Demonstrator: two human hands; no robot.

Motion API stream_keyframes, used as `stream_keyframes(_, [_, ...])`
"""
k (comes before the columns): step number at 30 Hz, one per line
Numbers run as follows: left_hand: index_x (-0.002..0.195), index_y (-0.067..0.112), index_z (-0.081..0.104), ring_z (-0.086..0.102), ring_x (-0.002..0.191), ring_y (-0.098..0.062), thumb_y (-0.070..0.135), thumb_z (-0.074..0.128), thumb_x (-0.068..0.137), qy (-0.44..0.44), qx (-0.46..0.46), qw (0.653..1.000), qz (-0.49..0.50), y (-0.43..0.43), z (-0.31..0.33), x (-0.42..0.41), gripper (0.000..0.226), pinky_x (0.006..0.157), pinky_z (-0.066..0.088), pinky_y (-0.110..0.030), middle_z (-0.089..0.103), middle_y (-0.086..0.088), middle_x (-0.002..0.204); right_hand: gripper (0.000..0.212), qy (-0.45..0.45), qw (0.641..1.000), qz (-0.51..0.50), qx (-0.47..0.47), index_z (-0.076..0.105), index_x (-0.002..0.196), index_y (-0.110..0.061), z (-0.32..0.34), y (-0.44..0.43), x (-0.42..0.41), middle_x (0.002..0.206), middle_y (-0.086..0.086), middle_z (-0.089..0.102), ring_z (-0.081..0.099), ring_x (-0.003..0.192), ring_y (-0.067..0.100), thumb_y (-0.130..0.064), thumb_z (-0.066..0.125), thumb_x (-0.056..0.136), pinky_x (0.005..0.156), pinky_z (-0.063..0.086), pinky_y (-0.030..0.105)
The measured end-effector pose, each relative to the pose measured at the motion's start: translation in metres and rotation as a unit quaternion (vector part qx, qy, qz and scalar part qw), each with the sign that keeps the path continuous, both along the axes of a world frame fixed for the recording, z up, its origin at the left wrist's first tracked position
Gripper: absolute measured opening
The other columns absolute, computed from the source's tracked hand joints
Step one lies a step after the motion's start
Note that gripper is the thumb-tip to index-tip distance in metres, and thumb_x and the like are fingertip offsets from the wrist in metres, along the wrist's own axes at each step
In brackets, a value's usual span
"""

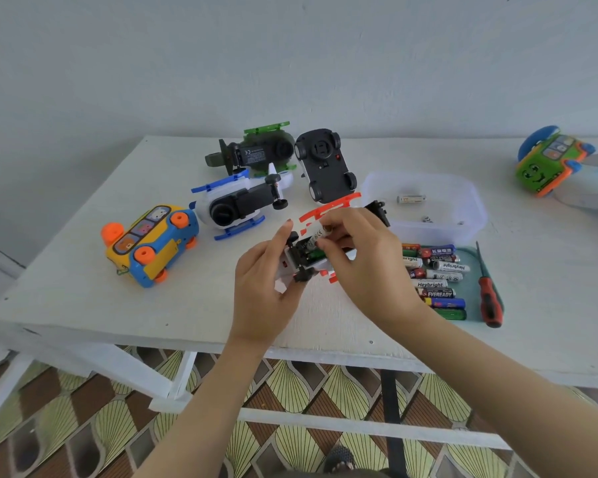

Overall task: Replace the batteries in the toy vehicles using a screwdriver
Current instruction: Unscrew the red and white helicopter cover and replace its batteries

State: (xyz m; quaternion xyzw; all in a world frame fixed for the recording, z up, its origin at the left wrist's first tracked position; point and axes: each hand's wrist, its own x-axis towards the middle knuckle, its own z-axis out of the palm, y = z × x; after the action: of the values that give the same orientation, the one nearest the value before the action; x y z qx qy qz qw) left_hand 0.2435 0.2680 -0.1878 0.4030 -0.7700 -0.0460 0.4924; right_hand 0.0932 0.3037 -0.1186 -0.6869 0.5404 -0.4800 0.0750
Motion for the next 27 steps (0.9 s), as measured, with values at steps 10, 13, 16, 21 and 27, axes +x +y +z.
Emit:
stream_keyframes(10, [0.14, 0.014, 0.036, 0.053, 0.105, -0.015, 0.032, 0.065, 0.084, -0.004, -0.01, 1.0, 0.007, 0.001, -0.002, 0.0, 0.066, 0.103, 0.027, -0.01, 0.067, -0.008, 0.108, 0.033, 0.139, 0.988, 0.012, -0.062, 0.063, 0.12, -0.011, 0.006, 0.004, 0.005, 0.092, 0.003, 0.067, 0.062, 0.071, 0.016, -0.004, 0.05, 0.09, 0.051, 0.049, 0.024])
stream_keyframes(13, [0.141, 0.015, 0.036, 0.052, 0.105, -0.014, 0.031, 0.065, 0.083, -0.004, -0.012, 1.0, 0.005, 0.0, -0.001, 0.0, 0.067, 0.104, 0.026, -0.009, 0.067, -0.007, 0.11, 0.035, 0.115, 0.993, 0.003, -0.028, 0.051, 0.128, -0.005, 0.009, 0.006, 0.005, 0.1, 0.008, 0.064, 0.058, 0.063, 0.016, -0.004, 0.048, 0.093, 0.043, 0.039, 0.018])
stream_keyframes(16, [0.141, 0.015, 0.036, 0.052, 0.105, -0.014, 0.033, 0.065, 0.083, -0.002, -0.011, 1.0, 0.009, 0.0, -0.001, -0.001, 0.067, 0.103, 0.026, -0.009, 0.067, -0.006, 0.109, 0.029, 0.107, 0.994, 0.036, 0.002, 0.048, 0.124, -0.005, 0.009, 0.008, 0.0, 0.102, 0.009, 0.064, 0.062, 0.083, 0.022, -0.008, 0.049, 0.095, 0.058, 0.049, 0.023])
stream_keyframes(21, [0.141, 0.013, 0.036, 0.053, 0.105, -0.014, 0.032, 0.066, 0.083, -0.001, -0.021, 1.0, 0.008, 0.001, -0.001, -0.001, 0.068, 0.103, 0.028, -0.01, 0.064, -0.001, 0.113, 0.022, 0.154, 0.987, 0.036, -0.019, 0.06, 0.109, -0.001, 0.01, 0.007, -0.006, 0.102, 0.011, 0.061, 0.06, 0.085, 0.027, -0.002, 0.054, 0.088, 0.064, 0.054, 0.039])
stream_keyframes(27, [0.142, 0.013, 0.036, 0.052, 0.108, -0.013, 0.031, 0.067, 0.083, 0.011, -0.01, 1.0, 0.009, 0.001, -0.003, -0.002, 0.069, 0.103, 0.033, -0.017, 0.058, 0.006, 0.116, 0.014, 0.087, 0.995, 0.012, -0.054, 0.06, 0.099, -0.003, 0.006, 0.009, -0.008, 0.09, 0.007, 0.06, 0.06, 0.071, 0.022, -0.009, 0.061, 0.086, 0.055, 0.055, 0.04])
